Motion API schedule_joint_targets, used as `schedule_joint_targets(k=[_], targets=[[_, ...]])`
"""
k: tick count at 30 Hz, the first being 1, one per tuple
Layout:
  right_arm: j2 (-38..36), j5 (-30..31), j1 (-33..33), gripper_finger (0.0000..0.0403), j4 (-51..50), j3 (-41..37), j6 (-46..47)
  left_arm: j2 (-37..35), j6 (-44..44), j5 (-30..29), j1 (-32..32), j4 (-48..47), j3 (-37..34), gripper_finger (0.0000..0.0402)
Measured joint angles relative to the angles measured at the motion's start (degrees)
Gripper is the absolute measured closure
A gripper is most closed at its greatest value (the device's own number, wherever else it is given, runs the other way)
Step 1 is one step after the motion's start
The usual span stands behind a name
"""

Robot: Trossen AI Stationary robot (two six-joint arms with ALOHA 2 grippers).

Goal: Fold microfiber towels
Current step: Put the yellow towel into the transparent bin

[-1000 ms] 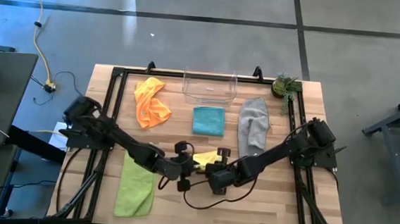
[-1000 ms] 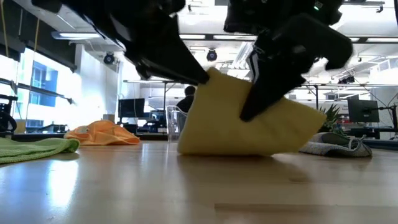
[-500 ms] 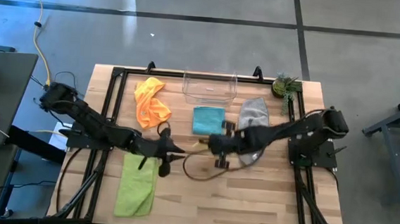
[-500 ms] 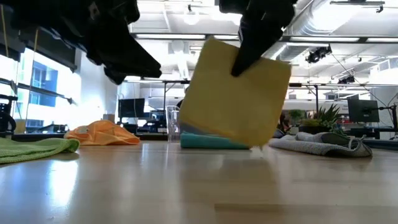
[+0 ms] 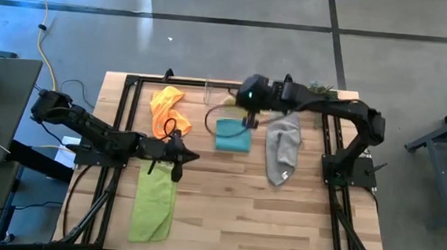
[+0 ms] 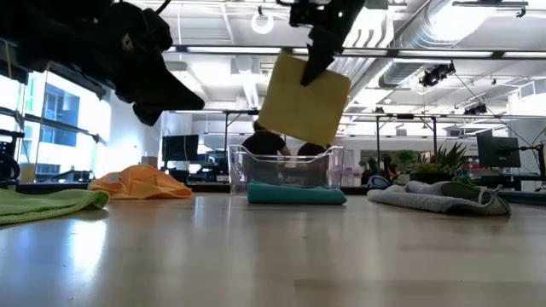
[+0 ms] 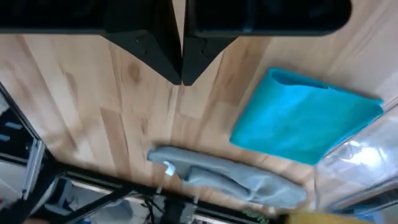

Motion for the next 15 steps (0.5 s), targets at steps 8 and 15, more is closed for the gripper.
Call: schedule_joint_targets(k=[8,15], targets=[[5.37,-2.07,-9.5,0.0403,6.08,1.45,-13.11,0.02,0.6,-0.14,2.89,0.25,-0.17,0.0401],[10.81,-5.78,-14.71,0.0403,11.11,1.45,-19.32,0.05,1.87,-0.13,5.6,0.21,-0.17,0.0401]])
